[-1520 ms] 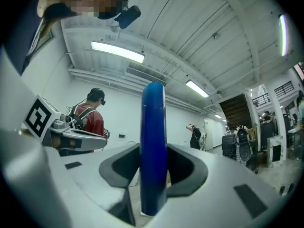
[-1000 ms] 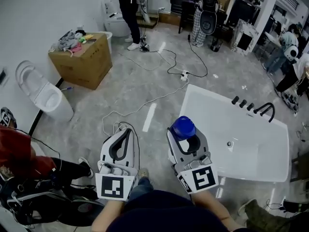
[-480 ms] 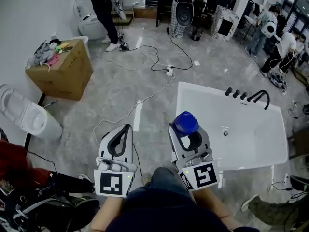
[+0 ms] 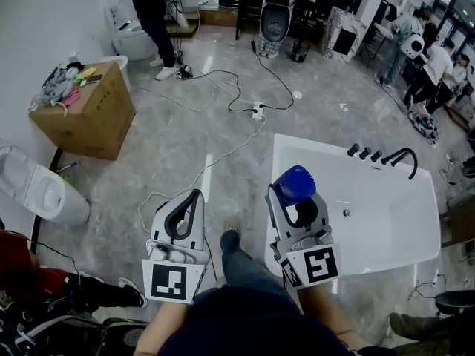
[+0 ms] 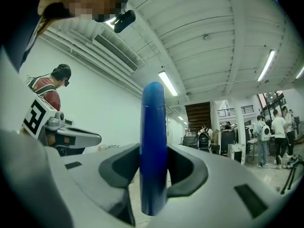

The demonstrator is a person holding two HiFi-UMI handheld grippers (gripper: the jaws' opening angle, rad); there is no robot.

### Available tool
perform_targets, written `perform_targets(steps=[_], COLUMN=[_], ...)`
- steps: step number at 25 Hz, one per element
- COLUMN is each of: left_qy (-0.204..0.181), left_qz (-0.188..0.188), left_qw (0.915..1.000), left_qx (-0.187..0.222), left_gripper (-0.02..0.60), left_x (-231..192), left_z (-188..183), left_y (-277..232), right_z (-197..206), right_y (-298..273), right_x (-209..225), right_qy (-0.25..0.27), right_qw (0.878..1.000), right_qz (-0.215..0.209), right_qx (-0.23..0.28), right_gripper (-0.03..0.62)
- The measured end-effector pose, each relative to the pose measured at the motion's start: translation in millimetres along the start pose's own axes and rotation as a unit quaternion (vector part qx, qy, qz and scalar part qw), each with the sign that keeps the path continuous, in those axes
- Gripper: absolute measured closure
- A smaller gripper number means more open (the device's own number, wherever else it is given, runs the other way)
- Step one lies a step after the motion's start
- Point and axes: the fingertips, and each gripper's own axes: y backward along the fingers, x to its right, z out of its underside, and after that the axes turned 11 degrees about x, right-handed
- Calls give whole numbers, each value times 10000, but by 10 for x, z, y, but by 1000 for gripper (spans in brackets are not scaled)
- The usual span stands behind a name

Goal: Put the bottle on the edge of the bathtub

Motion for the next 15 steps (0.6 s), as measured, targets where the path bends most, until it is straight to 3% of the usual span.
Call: perform_targets(steps=[9, 15], left_qy=[-100, 6], left_qz=[44, 227], left_qw=[9999, 9997], left_qx=[126, 91], left_gripper=[558, 558], left_x=[-240, -901], left_z=[342, 404], left_y=[-1383, -2408], right_z=[442, 558], right_y=[-1017, -2129], right_x=[901, 1304], right_qy=[52, 105], right_qw=[9998, 9999], right_qz=[-93, 70], right_qx=[184, 75], right_gripper=[424, 424])
